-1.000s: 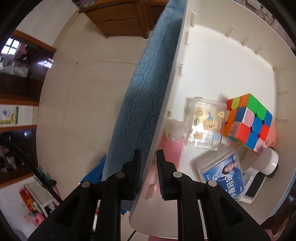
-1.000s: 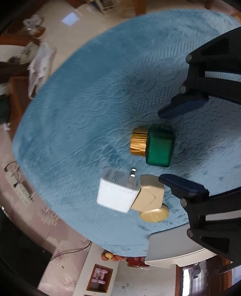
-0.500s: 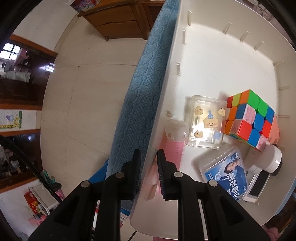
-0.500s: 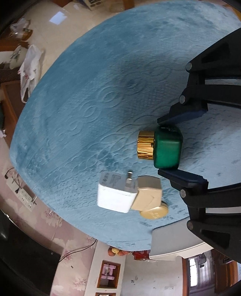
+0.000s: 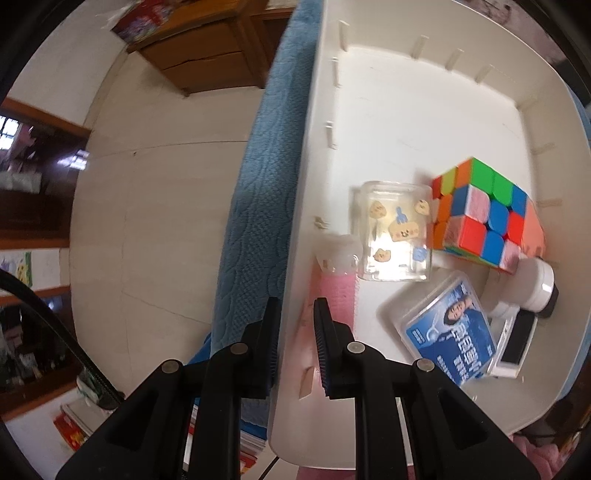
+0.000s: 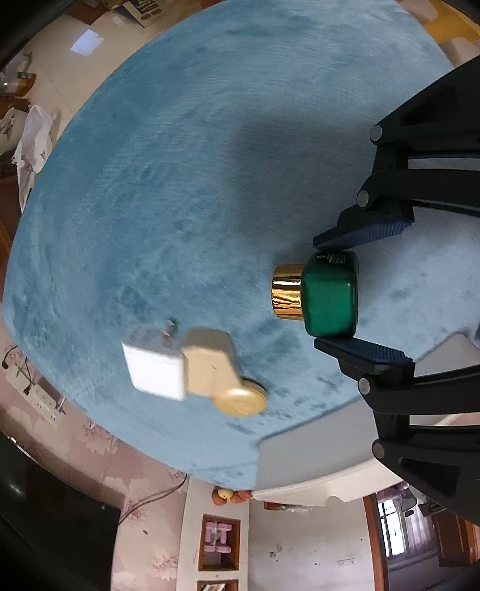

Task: Organize rigid objects
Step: 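Carry the green jar into the tray and release it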

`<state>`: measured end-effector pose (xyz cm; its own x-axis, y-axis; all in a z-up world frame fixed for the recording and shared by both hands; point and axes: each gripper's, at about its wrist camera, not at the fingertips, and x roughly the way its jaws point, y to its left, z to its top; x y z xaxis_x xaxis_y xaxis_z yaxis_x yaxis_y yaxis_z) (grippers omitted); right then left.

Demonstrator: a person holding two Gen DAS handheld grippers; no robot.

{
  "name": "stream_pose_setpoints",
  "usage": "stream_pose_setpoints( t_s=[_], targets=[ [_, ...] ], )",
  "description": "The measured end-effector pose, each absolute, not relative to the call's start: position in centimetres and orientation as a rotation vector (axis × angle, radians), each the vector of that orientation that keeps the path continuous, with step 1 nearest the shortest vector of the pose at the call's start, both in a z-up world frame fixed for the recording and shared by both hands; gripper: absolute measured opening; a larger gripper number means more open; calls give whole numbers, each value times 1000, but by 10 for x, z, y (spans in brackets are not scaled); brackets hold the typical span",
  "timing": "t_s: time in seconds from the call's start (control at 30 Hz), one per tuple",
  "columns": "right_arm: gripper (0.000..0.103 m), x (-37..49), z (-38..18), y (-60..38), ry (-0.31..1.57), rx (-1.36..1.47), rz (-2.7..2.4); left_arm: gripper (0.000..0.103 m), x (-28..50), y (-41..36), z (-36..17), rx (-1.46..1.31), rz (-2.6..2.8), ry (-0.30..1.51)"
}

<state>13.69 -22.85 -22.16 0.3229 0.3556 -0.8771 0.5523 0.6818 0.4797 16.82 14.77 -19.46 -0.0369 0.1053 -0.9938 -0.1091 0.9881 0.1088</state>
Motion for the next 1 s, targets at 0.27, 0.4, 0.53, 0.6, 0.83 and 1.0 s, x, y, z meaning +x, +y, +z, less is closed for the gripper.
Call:
stream_pose_setpoints(
  t_s=[0.27,0.4,0.53,0.6,0.83,1.0],
  targets=[
    [47,123,-182,-186,1158,875,-59,19,161,152,-192,44,0,1605],
    [47,120,-167,-164,1106,885,-1,19,158,153,-192,56,-70,1617],
    [47,115,-154,-134,1077,884,46,18,155,154,-191,54,-118,1612],
    [47,116,-151,-116,1072,870,61,16,154,155,-190,72,-145,1606],
    [47,105,-138,-61,1066,775,116,13,164,155,-186,143,-237,1591],
    [47,98,-132,-34,1068,708,133,13,169,159,-184,161,-278,1575]
  ],
)
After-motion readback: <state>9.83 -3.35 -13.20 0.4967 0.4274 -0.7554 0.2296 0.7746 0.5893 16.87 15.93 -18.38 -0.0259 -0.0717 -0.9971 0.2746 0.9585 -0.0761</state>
